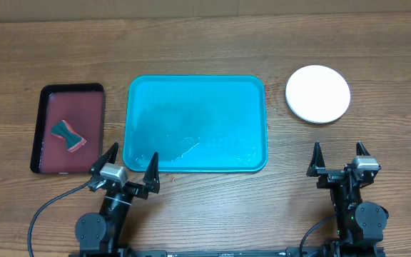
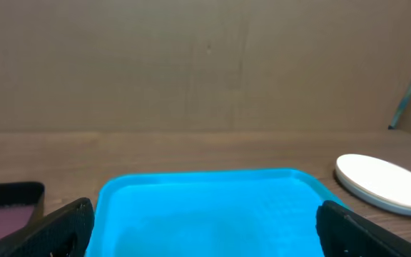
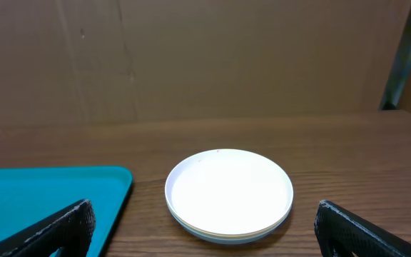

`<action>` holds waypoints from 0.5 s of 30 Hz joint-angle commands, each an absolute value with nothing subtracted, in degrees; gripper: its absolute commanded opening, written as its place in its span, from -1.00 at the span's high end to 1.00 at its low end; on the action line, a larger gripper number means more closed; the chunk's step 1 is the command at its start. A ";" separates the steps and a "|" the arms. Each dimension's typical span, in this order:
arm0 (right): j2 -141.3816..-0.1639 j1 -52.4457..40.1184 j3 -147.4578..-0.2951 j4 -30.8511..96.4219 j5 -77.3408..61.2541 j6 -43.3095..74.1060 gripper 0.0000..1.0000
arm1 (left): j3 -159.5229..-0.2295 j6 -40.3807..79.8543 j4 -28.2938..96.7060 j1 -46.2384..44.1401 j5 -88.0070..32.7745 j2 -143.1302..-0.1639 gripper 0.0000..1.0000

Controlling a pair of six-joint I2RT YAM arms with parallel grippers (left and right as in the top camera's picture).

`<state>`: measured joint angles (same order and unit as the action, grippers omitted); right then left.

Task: Clean dirty plates on tray and stack at the side

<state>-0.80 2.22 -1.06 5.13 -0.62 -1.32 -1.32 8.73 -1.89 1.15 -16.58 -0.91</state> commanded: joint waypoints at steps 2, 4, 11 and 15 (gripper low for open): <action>-0.16 2.37 -0.45 4.82 -0.27 -1.54 -1.00 | -0.25 7.90 -0.84 1.28 -12.25 -0.16 -0.99; -0.16 2.37 -0.45 4.82 -0.25 -1.54 -1.00 | -0.25 7.90 0.78 1.89 -10.76 -0.16 -0.99; -0.16 2.37 -0.45 4.82 -0.27 -1.54 -1.00 | -0.27 7.68 3.84 3.09 -8.51 -0.16 -0.99; -0.16 2.37 -0.45 4.82 -0.25 -1.54 -1.00 | -0.27 7.68 3.90 3.09 -8.29 -0.16 -0.99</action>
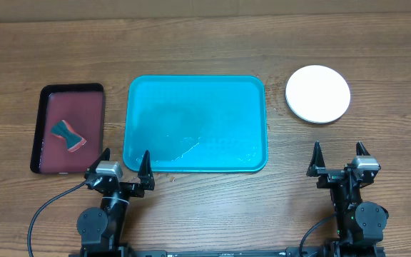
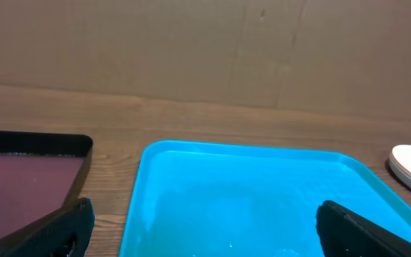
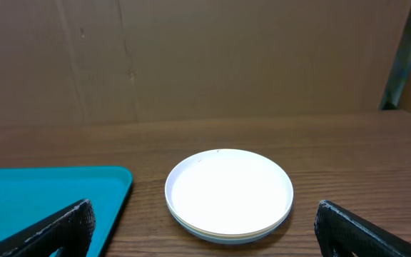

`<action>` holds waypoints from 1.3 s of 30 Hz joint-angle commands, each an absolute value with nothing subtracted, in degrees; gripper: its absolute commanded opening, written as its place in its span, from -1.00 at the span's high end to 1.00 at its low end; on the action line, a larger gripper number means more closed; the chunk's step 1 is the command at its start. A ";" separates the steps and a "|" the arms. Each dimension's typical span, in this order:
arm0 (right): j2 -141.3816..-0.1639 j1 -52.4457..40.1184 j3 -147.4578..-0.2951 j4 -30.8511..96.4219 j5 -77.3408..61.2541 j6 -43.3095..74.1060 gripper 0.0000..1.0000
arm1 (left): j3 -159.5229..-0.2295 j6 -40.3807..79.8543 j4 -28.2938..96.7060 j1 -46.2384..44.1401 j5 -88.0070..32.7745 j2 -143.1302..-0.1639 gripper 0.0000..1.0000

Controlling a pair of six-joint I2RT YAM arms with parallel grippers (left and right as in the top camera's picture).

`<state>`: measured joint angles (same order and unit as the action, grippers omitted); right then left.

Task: Clean dirty plates on tray and stack at the side

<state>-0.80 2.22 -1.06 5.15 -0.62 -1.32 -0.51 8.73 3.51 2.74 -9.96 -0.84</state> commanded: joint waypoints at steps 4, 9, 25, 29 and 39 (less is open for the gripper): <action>-0.16 2.37 -0.45 4.82 -0.25 -1.54 -1.00 | -0.27 7.68 4.03 3.09 -8.08 -0.16 -1.00; -0.16 2.37 -0.45 4.82 -0.25 -1.54 -1.00 | -0.27 7.40 4.01 3.09 -8.62 -0.16 -1.00; -0.16 2.37 -0.45 4.82 -0.27 -1.54 -1.00 | -0.27 1.48 4.86 2.98 -1.23 -0.16 -1.00; -0.16 2.37 -0.45 4.82 -0.27 -1.54 -1.00 | -0.27 1.50 4.91 2.98 -1.08 -0.16 -1.00; -0.16 2.37 -0.45 4.82 -0.27 -1.54 -1.00 | -0.27 1.43 4.91 2.98 -0.89 -0.16 -1.00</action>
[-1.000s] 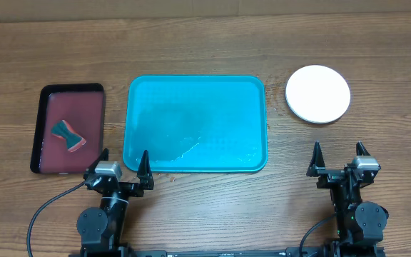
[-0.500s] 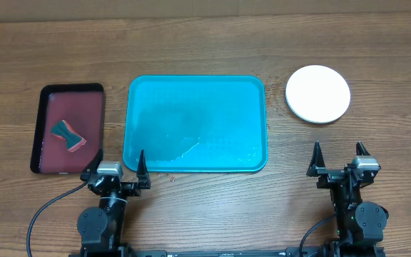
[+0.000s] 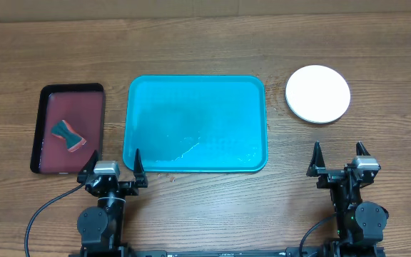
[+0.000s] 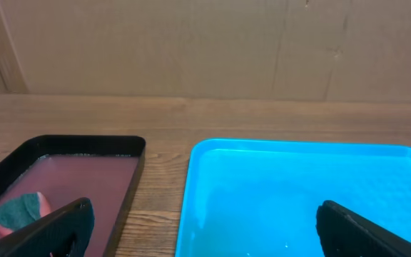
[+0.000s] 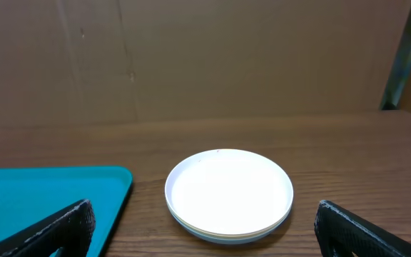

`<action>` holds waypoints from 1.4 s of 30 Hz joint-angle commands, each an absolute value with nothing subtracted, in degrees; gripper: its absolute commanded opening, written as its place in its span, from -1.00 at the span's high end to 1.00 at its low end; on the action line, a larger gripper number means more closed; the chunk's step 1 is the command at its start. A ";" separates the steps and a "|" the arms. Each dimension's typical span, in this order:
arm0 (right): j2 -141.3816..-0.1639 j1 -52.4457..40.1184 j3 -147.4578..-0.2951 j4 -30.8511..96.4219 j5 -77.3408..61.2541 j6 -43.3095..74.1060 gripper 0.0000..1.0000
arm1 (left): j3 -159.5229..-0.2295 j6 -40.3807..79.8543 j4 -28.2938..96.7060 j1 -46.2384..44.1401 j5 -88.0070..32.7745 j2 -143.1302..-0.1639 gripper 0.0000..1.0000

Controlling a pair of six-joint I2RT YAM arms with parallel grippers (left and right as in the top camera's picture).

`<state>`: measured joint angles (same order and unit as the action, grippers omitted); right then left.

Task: Clean dirty plates on tray and stack at the side

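A turquoise tray (image 3: pixel 195 123) lies mid-table, wet and with no plates on it; its near left part also shows as the tray (image 4: pixel 298 193) in the left wrist view. White plates (image 3: pixel 318 93) sit stacked at the right, and the stack (image 5: pixel 228 191) lies ahead of my right gripper (image 3: pixel 339 158), which is open and holds nothing. My left gripper (image 3: pixel 111 166) is open and holds nothing at the near edge, facing the gap between tray and black dish.
A black dish (image 3: pixel 68 127) with pinkish water stands left of the tray, holding a teal and red sponge (image 3: pixel 68 135). The dish (image 4: pixel 63 185) and the sponge (image 4: pixel 20 210) also show in the left wrist view. A cardboard wall closes the far side.
My left gripper has moved a little left and back, so its view now takes in the black dish and sponge. The right arm, plates and tray are unchanged.
At first my left gripper was open, angled at the tray's near left corner. Then it stood straighter just below the tray edge. Now it sits further left, between dish and tray. The right gripper stayed open and still, and the plates stayed stacked at the right.
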<state>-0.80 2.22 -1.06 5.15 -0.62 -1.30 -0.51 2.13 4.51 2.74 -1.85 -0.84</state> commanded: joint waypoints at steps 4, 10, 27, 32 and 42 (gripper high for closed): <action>-0.16 2.37 -0.45 4.82 -0.25 -1.54 -1.00 | -0.27 1.48 4.91 2.98 -0.84 -0.19 -1.00; -0.16 2.37 -0.45 4.82 -0.27 -1.54 -1.00 | -0.27 3.03 4.89 2.98 -0.47 -0.19 -1.00; -0.16 2.37 -0.45 4.82 -0.27 -1.54 -1.00 | -0.27 -0.93 4.47 2.98 -0.71 -0.21 -1.00; -0.16 2.37 -0.45 4.82 -0.25 -1.54 -1.00 | -0.27 -0.91 4.47 2.98 -0.71 -0.21 -0.99; -0.16 2.37 -0.45 4.82 -0.27 -1.54 -1.00 | -0.27 -0.91 4.47 2.98 -0.71 -0.21 -1.00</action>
